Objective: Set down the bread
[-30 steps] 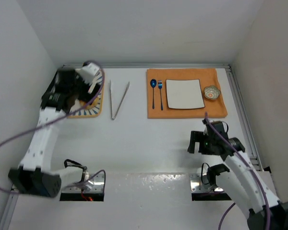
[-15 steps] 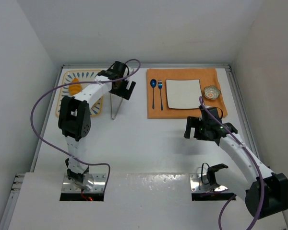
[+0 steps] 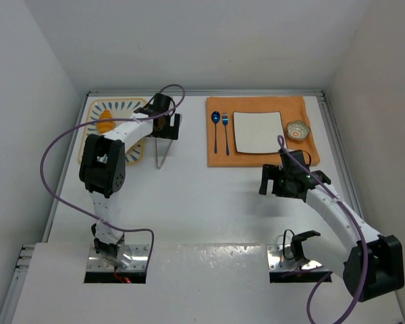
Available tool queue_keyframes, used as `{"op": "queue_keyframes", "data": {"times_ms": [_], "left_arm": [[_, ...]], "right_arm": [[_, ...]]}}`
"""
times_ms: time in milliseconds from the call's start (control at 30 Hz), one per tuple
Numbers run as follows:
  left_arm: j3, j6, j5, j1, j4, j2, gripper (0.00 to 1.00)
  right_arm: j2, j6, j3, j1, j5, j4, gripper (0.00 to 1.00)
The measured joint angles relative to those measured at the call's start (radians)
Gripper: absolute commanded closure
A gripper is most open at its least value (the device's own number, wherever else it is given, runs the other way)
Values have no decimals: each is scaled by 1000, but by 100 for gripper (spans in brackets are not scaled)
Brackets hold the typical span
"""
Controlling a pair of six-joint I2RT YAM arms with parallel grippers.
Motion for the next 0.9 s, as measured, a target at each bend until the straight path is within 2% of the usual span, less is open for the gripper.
{"op": "queue_keyframes", "data": {"times_ms": [267,500,567,700,733,767,833,900], "left_arm": [[-41,-21,-24,18,82,39,0],[-55,-21,13,31,122,103,0],[-55,-22,22,34,135,109,5],[-55,-23,38,35,156,116,22],[-55,-22,40,35,158,116,33],[-55,-26,45,35,161,116,37],[-55,-26,50,36,163,117,44],[-56,-27,51,37,163,117,46]], "right_arm": [[46,3,13,0,0,-3,3],[46,4,18,0,3,-5,3],[46,4,18,0,4,-5,3],[46,4,18,0,6,-7,4],[46,4,18,0,8,-8,4],[46,4,18,0,9,-8,4],[46,4,18,0,12,-8,4],[45,4,18,0,15,-8,4]]}}
